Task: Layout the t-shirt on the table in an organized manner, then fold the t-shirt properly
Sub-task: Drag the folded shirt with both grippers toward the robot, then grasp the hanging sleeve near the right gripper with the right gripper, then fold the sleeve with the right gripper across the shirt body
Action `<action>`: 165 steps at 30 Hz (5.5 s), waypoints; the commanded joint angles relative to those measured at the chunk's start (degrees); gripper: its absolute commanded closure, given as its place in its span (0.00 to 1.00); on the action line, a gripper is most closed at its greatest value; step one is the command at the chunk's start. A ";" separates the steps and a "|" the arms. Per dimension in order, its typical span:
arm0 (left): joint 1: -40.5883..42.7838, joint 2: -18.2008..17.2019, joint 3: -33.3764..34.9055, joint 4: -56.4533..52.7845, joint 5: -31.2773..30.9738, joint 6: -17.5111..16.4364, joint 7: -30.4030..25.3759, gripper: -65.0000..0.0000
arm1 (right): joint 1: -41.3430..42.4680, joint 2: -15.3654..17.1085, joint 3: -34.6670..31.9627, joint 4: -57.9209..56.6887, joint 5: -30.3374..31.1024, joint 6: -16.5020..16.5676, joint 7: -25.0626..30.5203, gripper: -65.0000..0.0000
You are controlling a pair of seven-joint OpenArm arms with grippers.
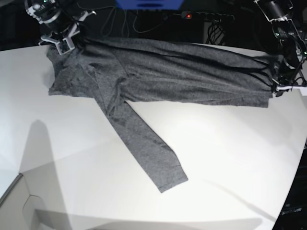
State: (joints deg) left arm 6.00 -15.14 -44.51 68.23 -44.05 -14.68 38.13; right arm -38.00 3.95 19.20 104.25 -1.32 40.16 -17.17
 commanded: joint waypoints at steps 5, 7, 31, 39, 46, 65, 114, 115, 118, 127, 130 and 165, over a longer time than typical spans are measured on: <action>-0.77 -1.26 -0.10 -2.69 0.23 0.04 0.07 1.00 | 4.81 1.29 0.45 -5.04 0.22 -0.16 1.04 1.00; -0.77 -1.26 -0.10 -2.69 0.23 0.04 0.07 1.00 | 6.66 1.55 0.45 -7.15 -1.62 -0.16 1.04 1.00; -0.42 -1.00 -0.54 -2.69 0.14 0.04 0.07 1.00 | 9.73 0.23 7.39 3.31 -6.19 -0.16 0.42 1.00; -0.15 -0.73 -0.54 -2.78 0.14 0.04 0.07 1.00 | 9.03 -0.12 7.39 2.43 -6.28 -0.16 0.42 1.00; 0.02 -0.73 -0.19 -2.86 0.14 0.04 0.60 1.00 | 15.36 -1.26 6.86 6.21 -6.28 -0.16 -1.16 0.97; 2.66 0.41 -0.54 -2.07 -0.21 0.13 0.68 0.65 | 46.48 -2.14 -15.64 -10.05 -6.37 -0.16 -22.61 0.52; 2.13 0.32 -0.63 -2.07 -0.21 0.13 0.68 0.65 | 57.47 -1.79 -16.96 -41.70 -6.37 -5.04 -6.26 0.65; 2.13 0.32 -0.63 -2.07 -0.21 0.13 0.68 0.65 | 57.56 -1.70 -16.96 -42.40 -6.37 -5.04 -6.26 0.68; 2.13 0.32 -0.63 -2.07 -0.21 0.13 0.68 0.65 | 57.38 -1.09 -16.96 -43.02 -6.37 -5.04 -6.17 0.79; 2.04 0.32 -0.46 -2.07 -0.21 0.13 0.68 0.65 | 54.83 -1.35 -16.96 -34.84 -6.37 -5.04 -6.61 1.00; 2.04 0.32 -0.54 -2.07 -0.21 0.13 0.68 0.65 | 52.02 -1.70 -17.31 -28.95 -6.37 -5.04 -6.61 1.00; 3.80 0.41 -0.63 11.29 -0.39 0.13 0.68 0.65 | 20.02 3.22 -42.19 6.57 -6.19 -4.69 -9.78 0.63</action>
State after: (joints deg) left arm 10.48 -13.54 -44.91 78.06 -43.31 -13.87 40.12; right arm -18.00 7.09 -23.11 109.54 -8.19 35.73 -28.16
